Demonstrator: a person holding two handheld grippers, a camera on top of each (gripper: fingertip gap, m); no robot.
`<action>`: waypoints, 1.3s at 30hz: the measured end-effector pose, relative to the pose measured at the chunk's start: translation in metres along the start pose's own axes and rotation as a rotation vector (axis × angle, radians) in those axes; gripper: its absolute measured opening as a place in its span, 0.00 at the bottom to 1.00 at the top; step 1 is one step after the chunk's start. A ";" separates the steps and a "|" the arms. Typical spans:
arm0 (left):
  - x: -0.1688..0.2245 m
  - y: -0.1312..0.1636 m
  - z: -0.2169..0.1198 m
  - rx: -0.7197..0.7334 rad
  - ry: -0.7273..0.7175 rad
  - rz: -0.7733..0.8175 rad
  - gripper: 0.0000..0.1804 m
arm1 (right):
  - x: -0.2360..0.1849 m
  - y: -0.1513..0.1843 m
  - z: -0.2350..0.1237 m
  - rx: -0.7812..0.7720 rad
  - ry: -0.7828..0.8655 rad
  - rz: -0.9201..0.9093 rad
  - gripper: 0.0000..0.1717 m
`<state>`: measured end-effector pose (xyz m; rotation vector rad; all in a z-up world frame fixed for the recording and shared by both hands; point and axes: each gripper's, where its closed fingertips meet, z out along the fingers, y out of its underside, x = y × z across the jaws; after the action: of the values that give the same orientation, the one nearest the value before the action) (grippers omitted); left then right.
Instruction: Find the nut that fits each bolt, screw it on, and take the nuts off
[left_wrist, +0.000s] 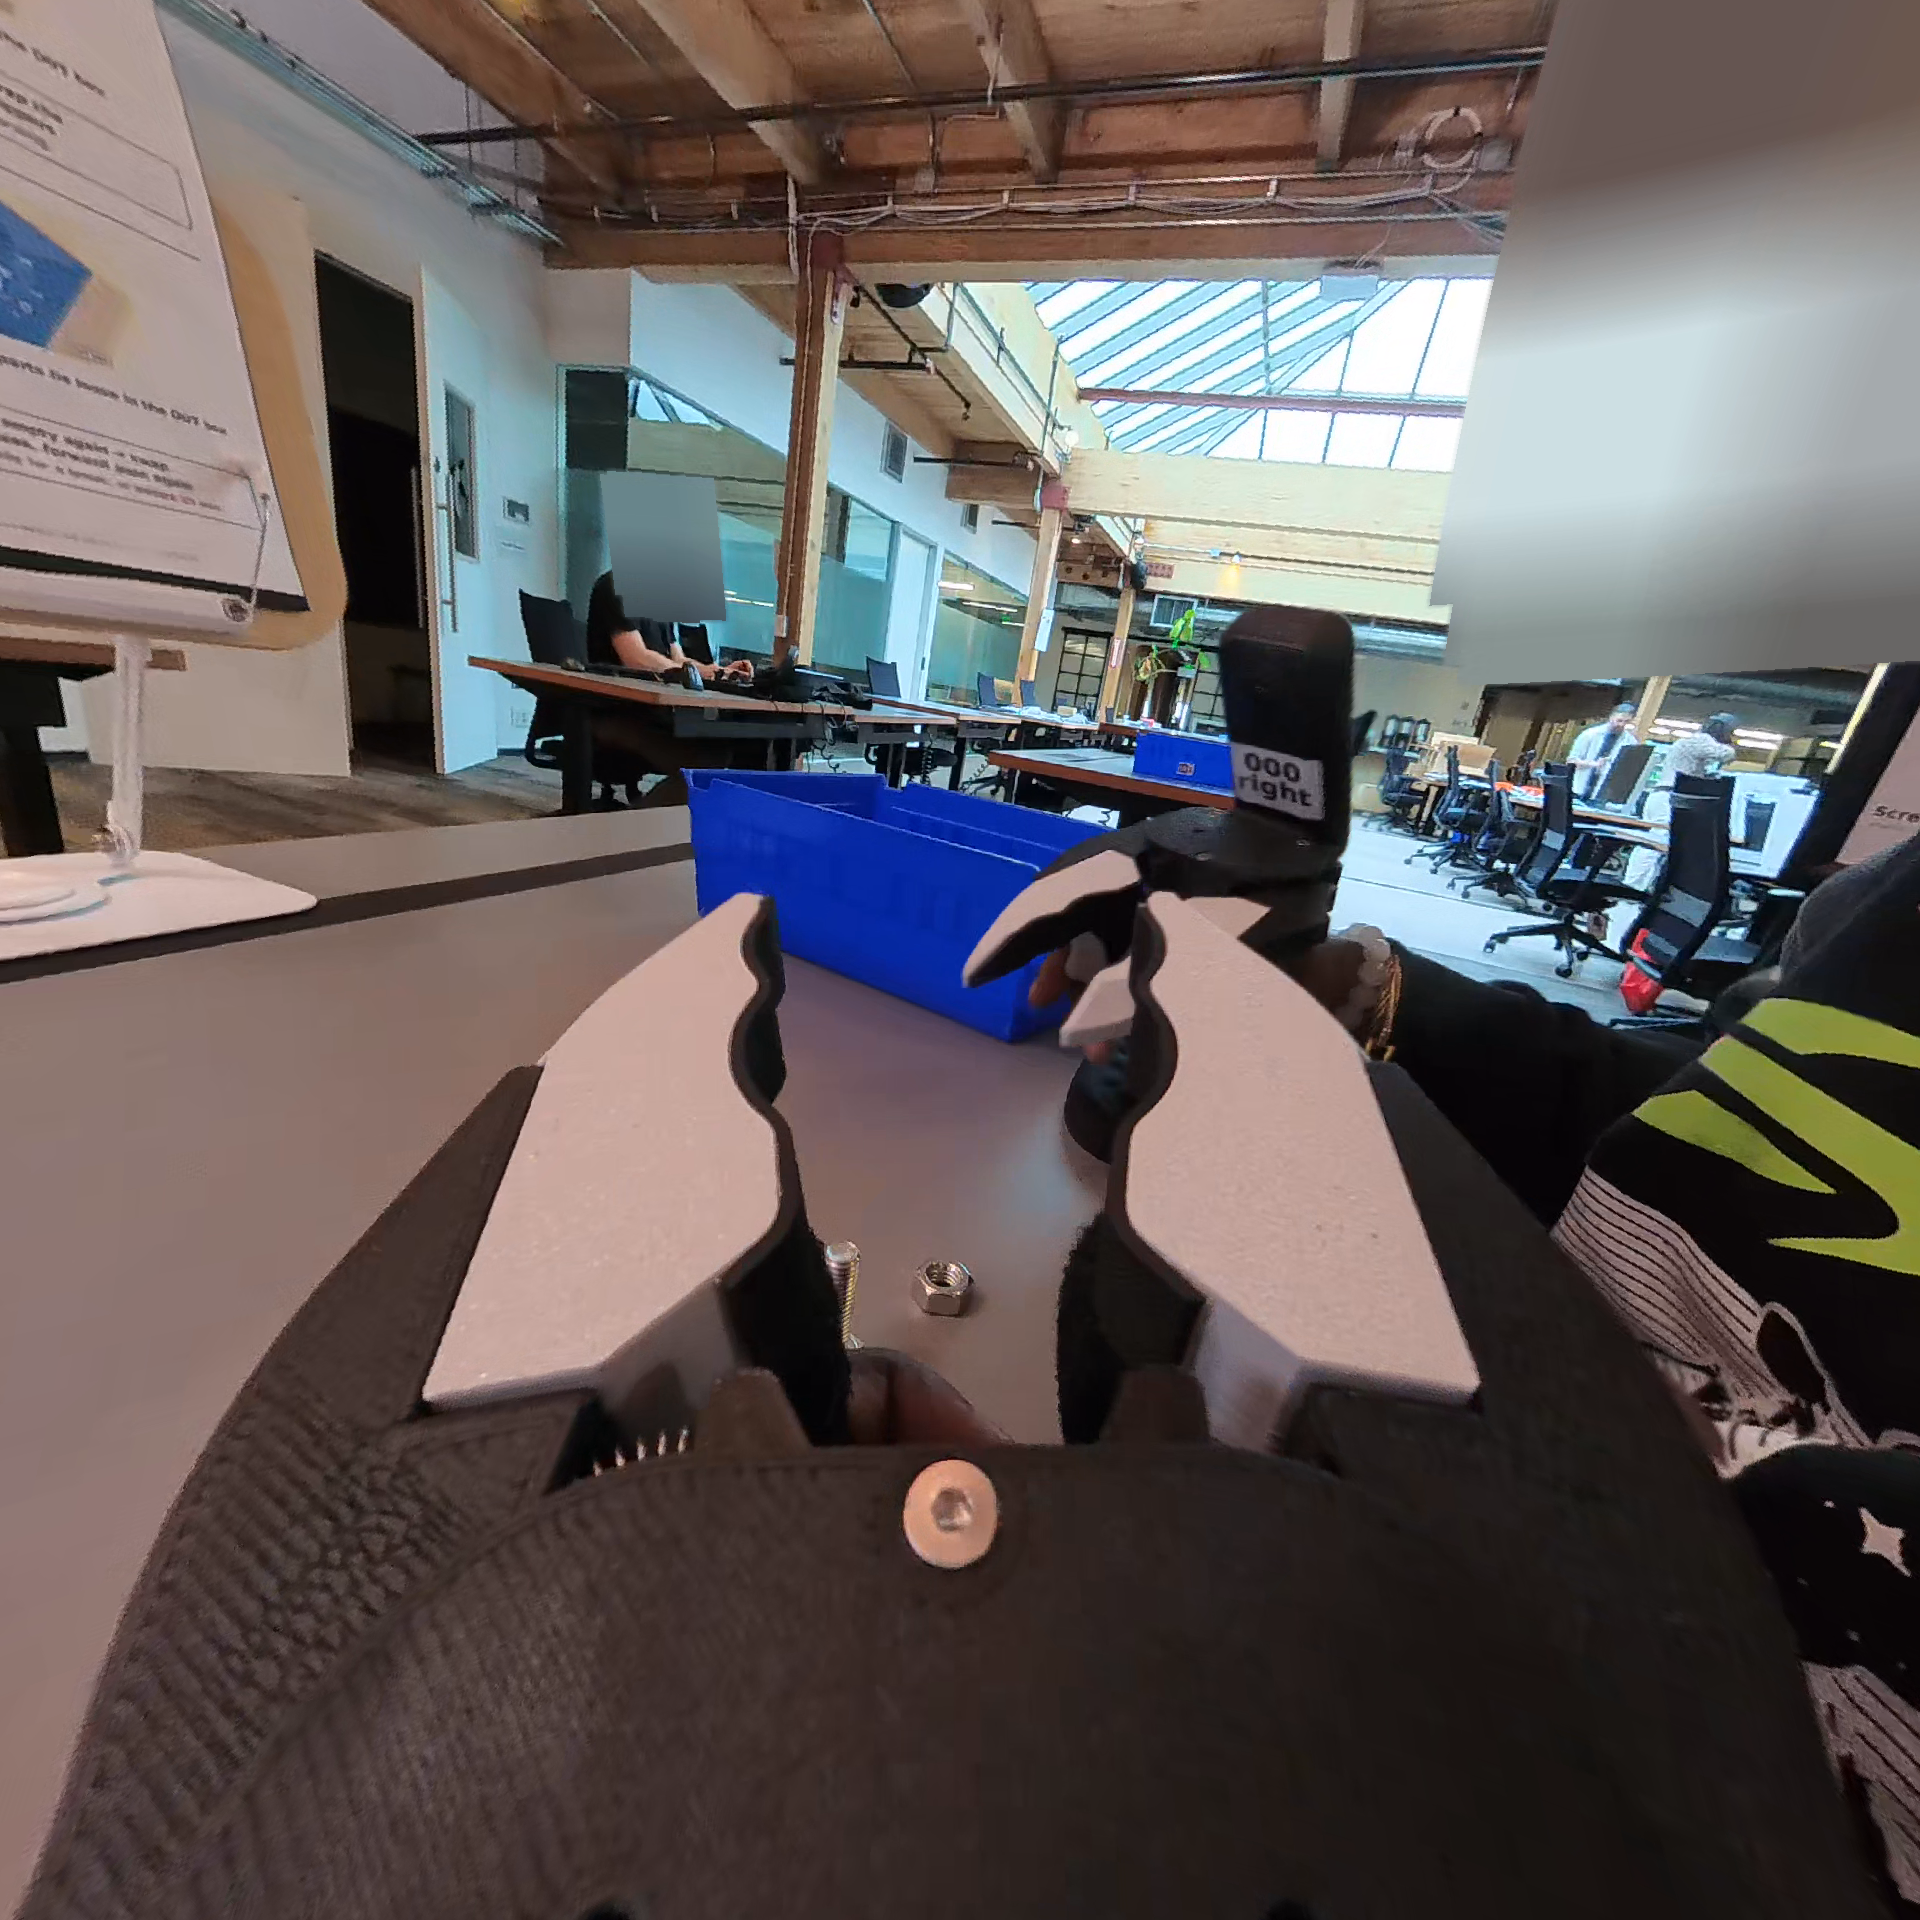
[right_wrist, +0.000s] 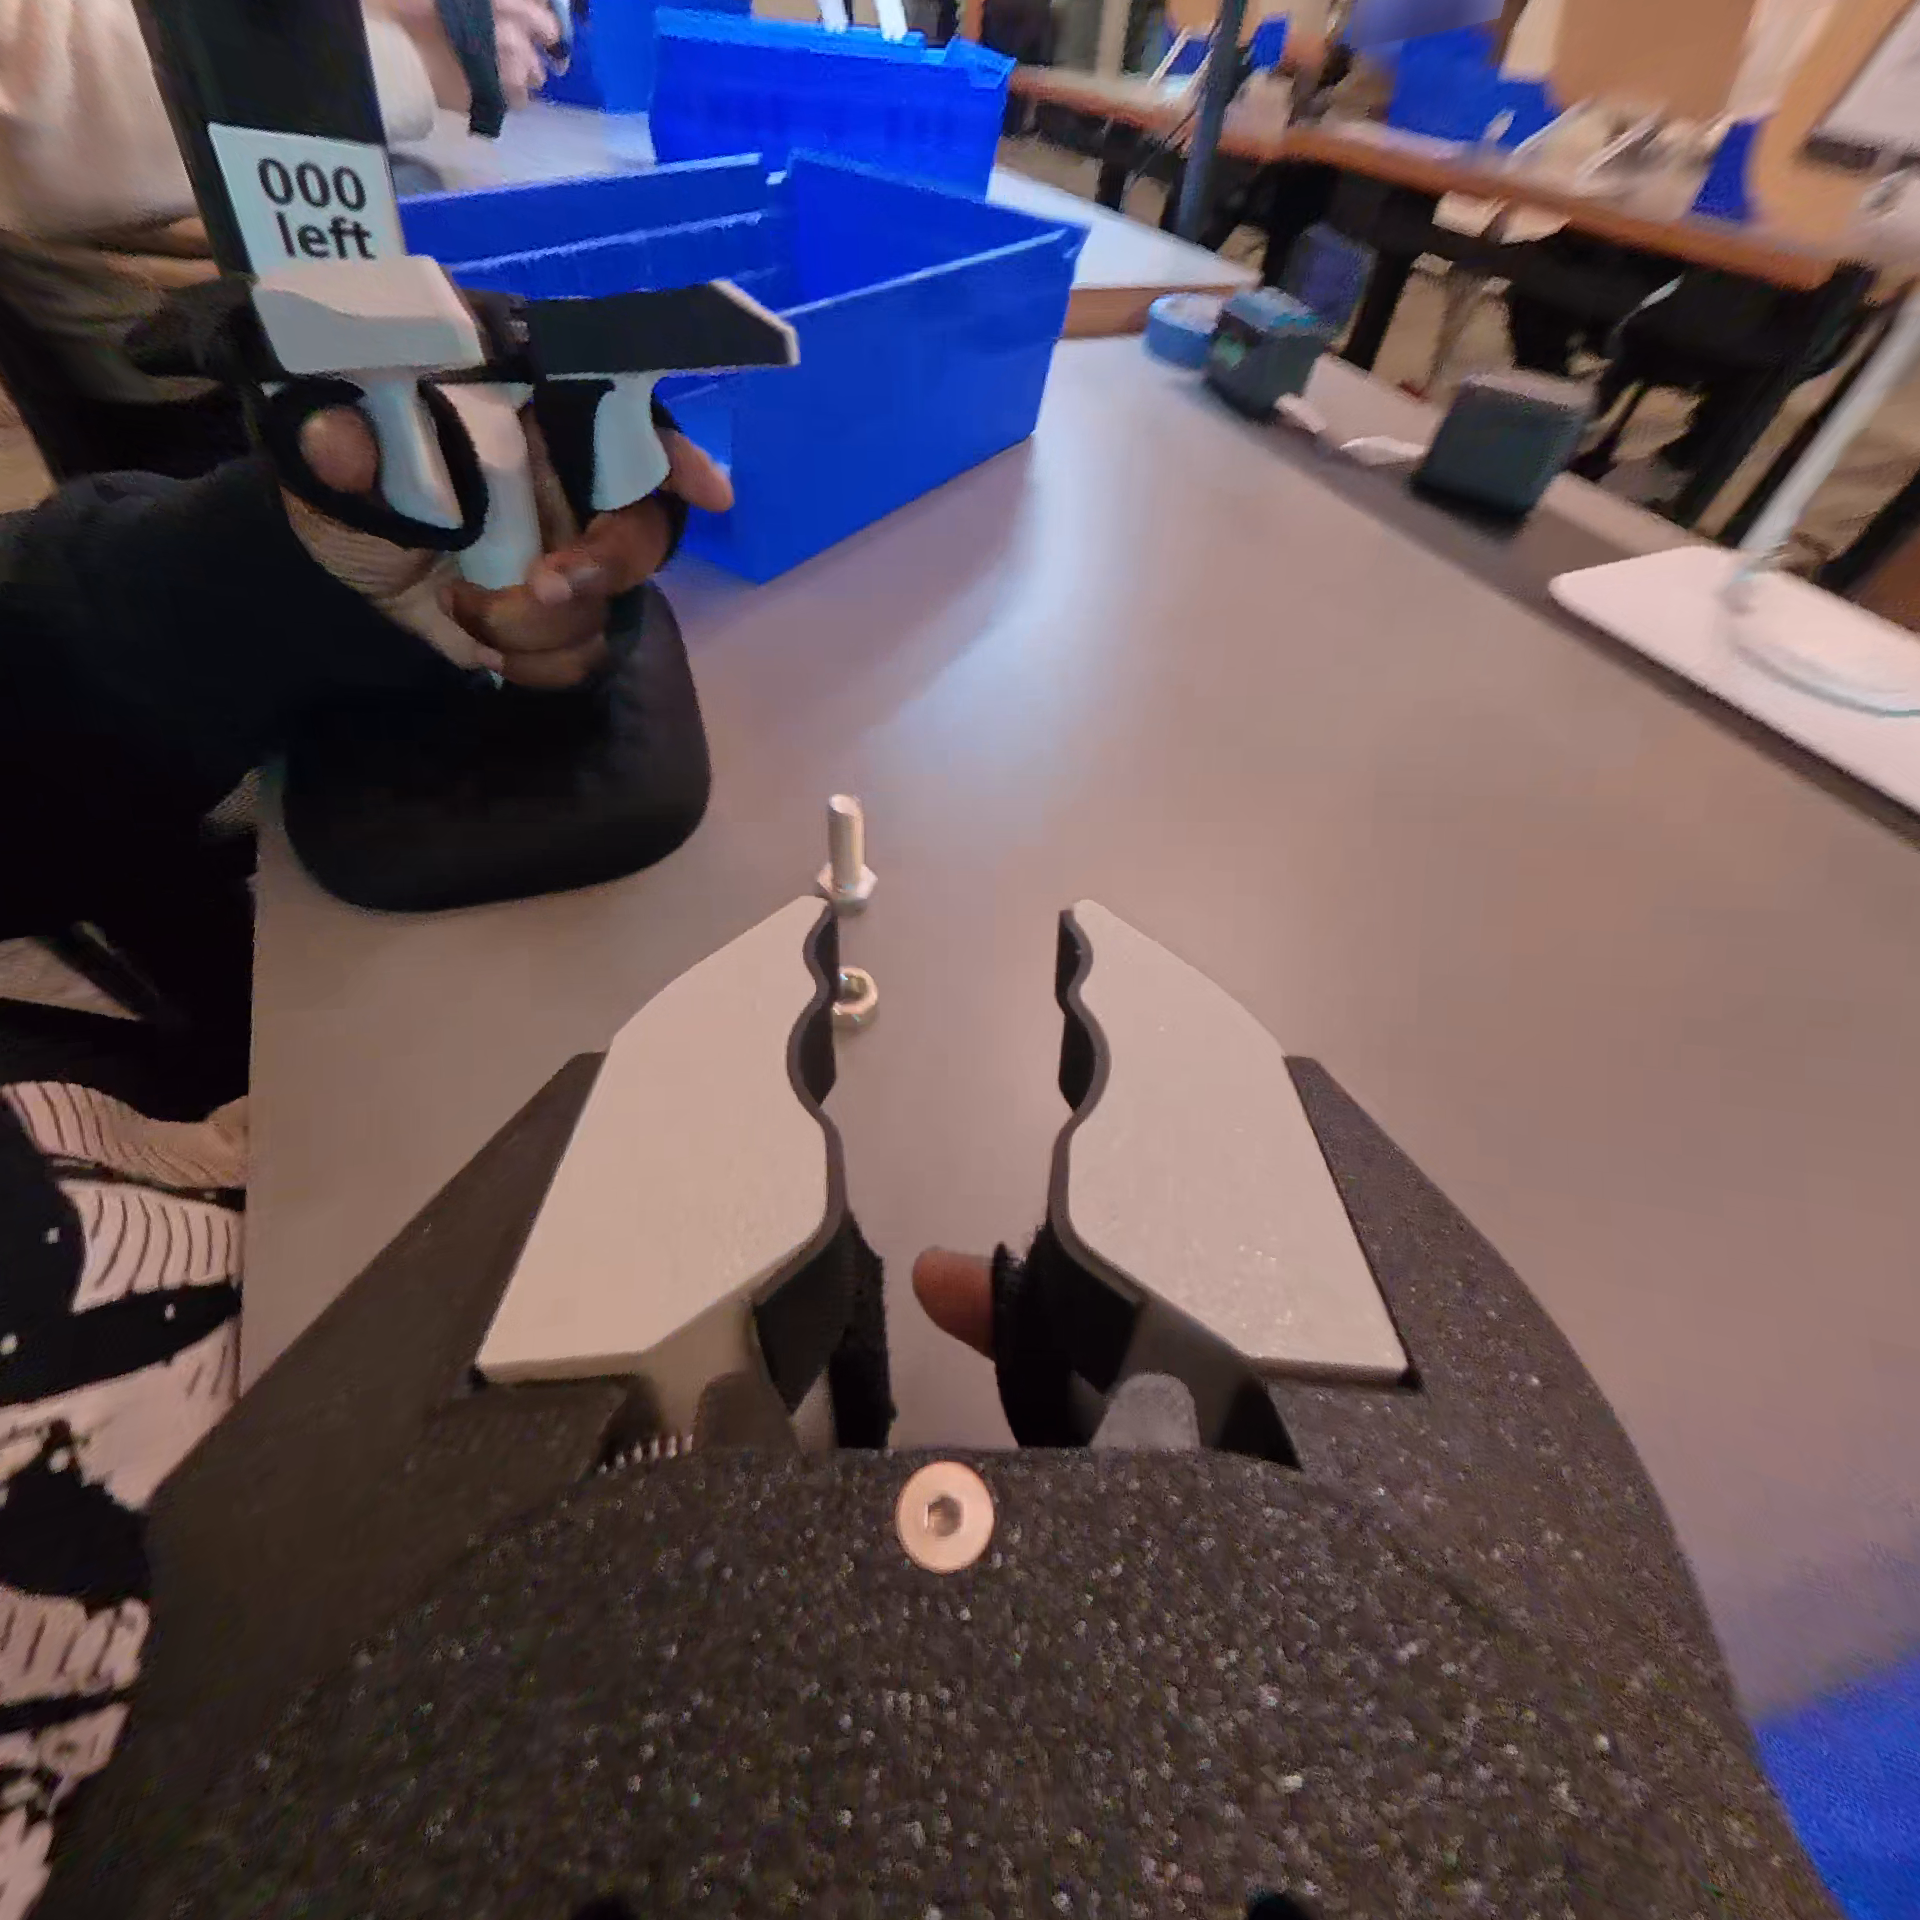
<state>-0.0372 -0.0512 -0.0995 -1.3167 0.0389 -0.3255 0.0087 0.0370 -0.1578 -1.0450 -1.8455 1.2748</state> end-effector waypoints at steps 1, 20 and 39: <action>-0.001 0.001 0.000 -0.003 0.002 -0.015 0.36 | -0.006 -0.001 0.012 -0.023 -0.028 -0.002 0.22; -0.001 0.003 -0.002 -0.014 0.007 -0.026 0.36 | -0.023 0.018 0.090 -0.204 -0.073 -0.020 0.06; -0.020 0.036 0.048 -0.285 -0.645 0.450 0.28 | -0.008 -0.080 0.012 0.027 0.200 0.198 0.06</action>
<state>-0.0388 0.0073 -0.1246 -1.5970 -0.1657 0.5094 -0.0172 0.0086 -0.0860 -1.3170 -1.6024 1.2520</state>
